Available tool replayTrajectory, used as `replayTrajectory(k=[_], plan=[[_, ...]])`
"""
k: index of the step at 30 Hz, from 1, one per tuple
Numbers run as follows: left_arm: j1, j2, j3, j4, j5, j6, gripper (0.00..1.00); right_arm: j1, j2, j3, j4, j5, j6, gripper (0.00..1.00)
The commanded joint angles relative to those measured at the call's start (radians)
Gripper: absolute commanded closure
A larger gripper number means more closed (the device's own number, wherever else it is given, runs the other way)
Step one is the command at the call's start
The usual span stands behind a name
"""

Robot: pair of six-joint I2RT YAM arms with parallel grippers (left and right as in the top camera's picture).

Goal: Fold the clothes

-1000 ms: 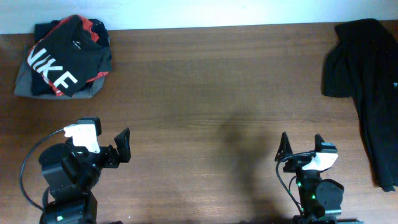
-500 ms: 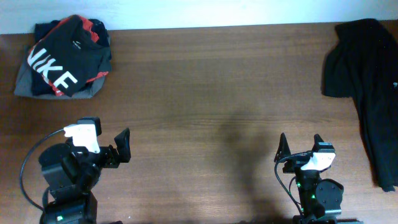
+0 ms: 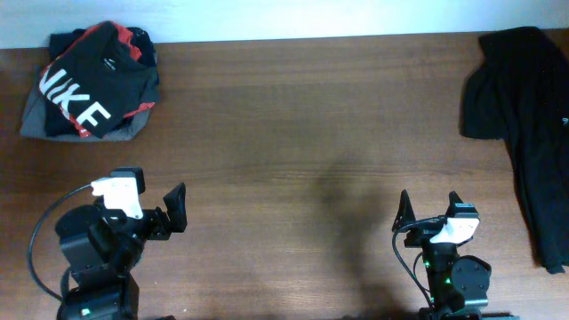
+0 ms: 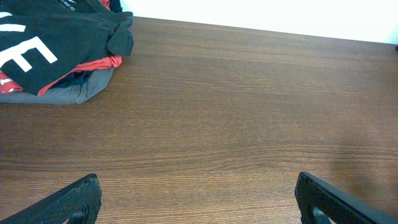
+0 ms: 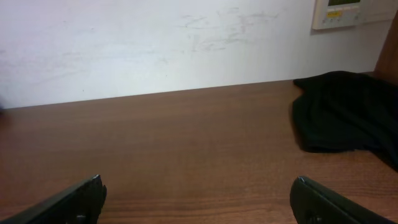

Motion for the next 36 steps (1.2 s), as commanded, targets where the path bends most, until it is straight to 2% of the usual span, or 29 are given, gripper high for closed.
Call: replayTrajectory(k=[1, 9, 11, 13, 14, 16, 17, 22, 28, 34, 36], plan=[[0.000, -0.002, -0.003, 0.002, 0.014, -0.010, 0.01, 0.009, -0.009, -0.005, -0.009, -0.006, 0.000, 0.01], [-0.040, -0.045, -0.003, 0.023, 0.051, -0.032, 0.01, 0.009, -0.009, -0.005, -0.009, -0.006, 0.000, 0.01], [-0.097, -0.045, -0.012, 0.034, 0.003, -0.032, 0.01, 0.009, -0.009, -0.005, -0.009, -0.006, 0.000, 0.01], [-0.186, -0.061, -0.048, 0.077, -0.108, -0.033, 0.01, 0.009, -0.009, -0.005, -0.009, -0.006, 0.000, 0.01], [-0.248, -0.088, -0.100, 0.145, -0.184, -0.034, 0.01, 0.009, -0.009, -0.005, -0.009, -0.006, 0.000, 0.01], [-0.302, -0.127, -0.183, 0.262, -0.238, -0.036, 0.01, 0.009, -0.009, -0.005, -0.009, -0.006, 0.000, 0.01], [-0.334, -0.175, -0.276, 0.385, -0.259, -0.037, 0.01, 0.009, -0.009, -0.005, -0.009, -0.006, 0.000, 0.01], [-0.333, -0.340, -0.513, 0.625, -0.286, -0.086, 0.01, 0.009, -0.009, -0.005, -0.009, -0.006, 0.000, 0.01], [-0.324, -0.516, -0.610, 0.607, -0.312, -0.085, 0.01, 0.009, -0.009, -0.005, -0.009, -0.006, 0.000, 0.01], [-0.292, -0.665, -0.632, 0.471, -0.309, -0.080, 0.01, 0.009, -0.009, -0.005, -0.009, -0.006, 0.000, 0.01], [-0.285, -0.659, -0.632, 0.452, -0.308, -0.074, 0.01, 0.009, -0.009, -0.005, -0.009, -0.006, 0.000, 0.01]])
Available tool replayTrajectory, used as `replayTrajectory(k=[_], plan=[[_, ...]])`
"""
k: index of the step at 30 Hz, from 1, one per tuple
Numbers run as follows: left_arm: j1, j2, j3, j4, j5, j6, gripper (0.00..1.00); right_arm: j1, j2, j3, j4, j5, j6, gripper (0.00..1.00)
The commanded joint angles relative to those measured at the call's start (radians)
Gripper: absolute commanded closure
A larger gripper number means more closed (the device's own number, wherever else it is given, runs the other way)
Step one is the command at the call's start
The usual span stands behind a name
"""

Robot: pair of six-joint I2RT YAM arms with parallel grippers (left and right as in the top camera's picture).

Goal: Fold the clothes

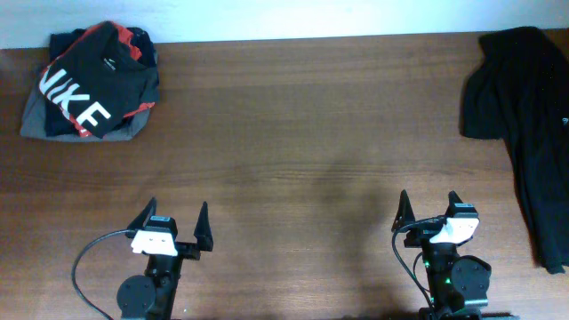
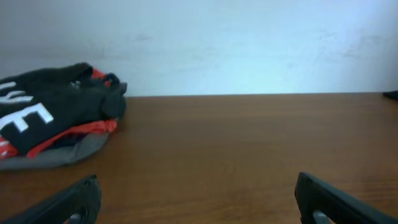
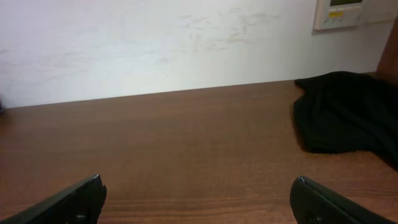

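Note:
A folded stack of clothes [image 1: 87, 84] lies at the far left corner: a black shirt with white letters over red and grey pieces, also in the left wrist view [image 2: 53, 121]. An unfolded black garment [image 1: 520, 116] sprawls along the right edge and shows in the right wrist view [image 3: 345, 115]. My left gripper [image 1: 175, 216] rests open at the front left, with nothing between its fingers [image 2: 74, 202]. My right gripper [image 1: 428, 203] stands open at the front right, also empty, its fingers [image 3: 68, 200] far from the black garment.
The brown wooden table [image 1: 302, 133] stretches between the two garments. A white wall [image 3: 155, 43] rises behind the table's far edge, with a white wall device [image 3: 339, 12] at its upper right.
My left arm has drawn back toward the front edge and lowered; its camera now looks level across the table instead of down at it. The right arm and both garments have not moved.

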Motion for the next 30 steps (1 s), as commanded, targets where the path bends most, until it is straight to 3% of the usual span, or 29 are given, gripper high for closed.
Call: replayTrajectory(k=[1, 30], plan=[[0.016, -0.023, -0.010, -0.038, -0.011, 0.002, 0.01, 0.008, -0.008, -0.005, -0.008, -0.001, 0.000, 0.01], [0.016, -0.022, -0.010, -0.040, -0.011, 0.024, 0.01, 0.008, -0.008, -0.005, -0.008, -0.002, 0.000, 0.01]])
